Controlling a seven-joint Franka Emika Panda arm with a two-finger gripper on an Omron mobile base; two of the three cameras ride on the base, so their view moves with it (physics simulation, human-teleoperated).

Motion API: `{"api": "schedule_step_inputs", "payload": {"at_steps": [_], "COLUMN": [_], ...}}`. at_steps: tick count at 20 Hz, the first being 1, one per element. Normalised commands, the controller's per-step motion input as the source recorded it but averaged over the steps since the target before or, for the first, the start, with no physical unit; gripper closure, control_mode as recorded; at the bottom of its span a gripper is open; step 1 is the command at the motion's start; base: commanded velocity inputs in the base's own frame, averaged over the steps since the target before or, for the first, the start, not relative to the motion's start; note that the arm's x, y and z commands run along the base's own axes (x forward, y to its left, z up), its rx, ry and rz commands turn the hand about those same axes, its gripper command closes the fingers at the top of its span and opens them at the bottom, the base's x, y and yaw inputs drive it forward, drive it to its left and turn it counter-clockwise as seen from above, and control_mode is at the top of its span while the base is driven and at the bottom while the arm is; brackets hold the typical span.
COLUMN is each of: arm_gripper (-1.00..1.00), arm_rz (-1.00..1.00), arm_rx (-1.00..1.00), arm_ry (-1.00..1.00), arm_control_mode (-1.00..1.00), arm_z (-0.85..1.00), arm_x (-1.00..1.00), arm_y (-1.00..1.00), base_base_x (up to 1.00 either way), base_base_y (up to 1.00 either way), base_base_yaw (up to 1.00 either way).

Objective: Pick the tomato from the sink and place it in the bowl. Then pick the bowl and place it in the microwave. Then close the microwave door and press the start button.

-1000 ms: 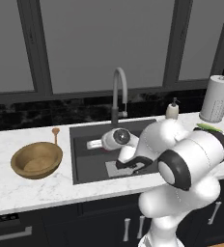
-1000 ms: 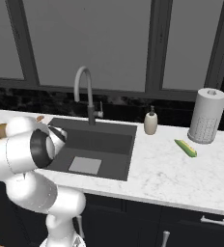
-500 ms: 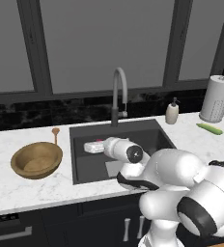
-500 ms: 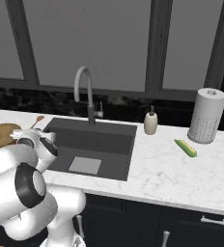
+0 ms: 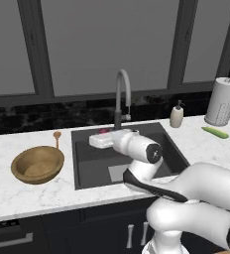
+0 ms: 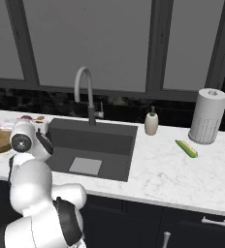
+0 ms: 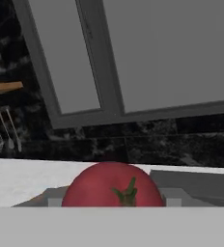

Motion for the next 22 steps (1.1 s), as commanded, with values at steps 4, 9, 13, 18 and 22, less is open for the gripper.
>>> {"api": "schedule_step_inputs", "payload": {"at_steps": [4, 9, 13, 18, 22], "arm_gripper": [1.0, 1.0, 1.0, 1.0, 1.0], "arm_rz": [0.06, 0.07, 0.04, 0.0, 0.0], "arm_rx": [0.0, -0.07, -0.32, -0.32, -0.22], "arm_ry": [0.14, 0.38, 0.2, 0.15, 0.17], "arm_control_mode": [-1.0, -1.0, -1.0, -1.0, -1.0], "arm_z": [1.0, 0.91, 0.06, -0.26, -0.52], "arm_x": [-0.33, -0.07, -0.01, -0.01, 0.0], "arm_y": [0.25, 0.45, 0.72, 0.69, 0.38], "base_base_x": [0.0, 0.0, 0.0, 0.0, 0.0], "base_base_y": [0.0, 0.0, 0.0, 0.0, 0.0], "base_base_yaw": [0.0, 0.0, 0.0, 0.0, 0.0]}}
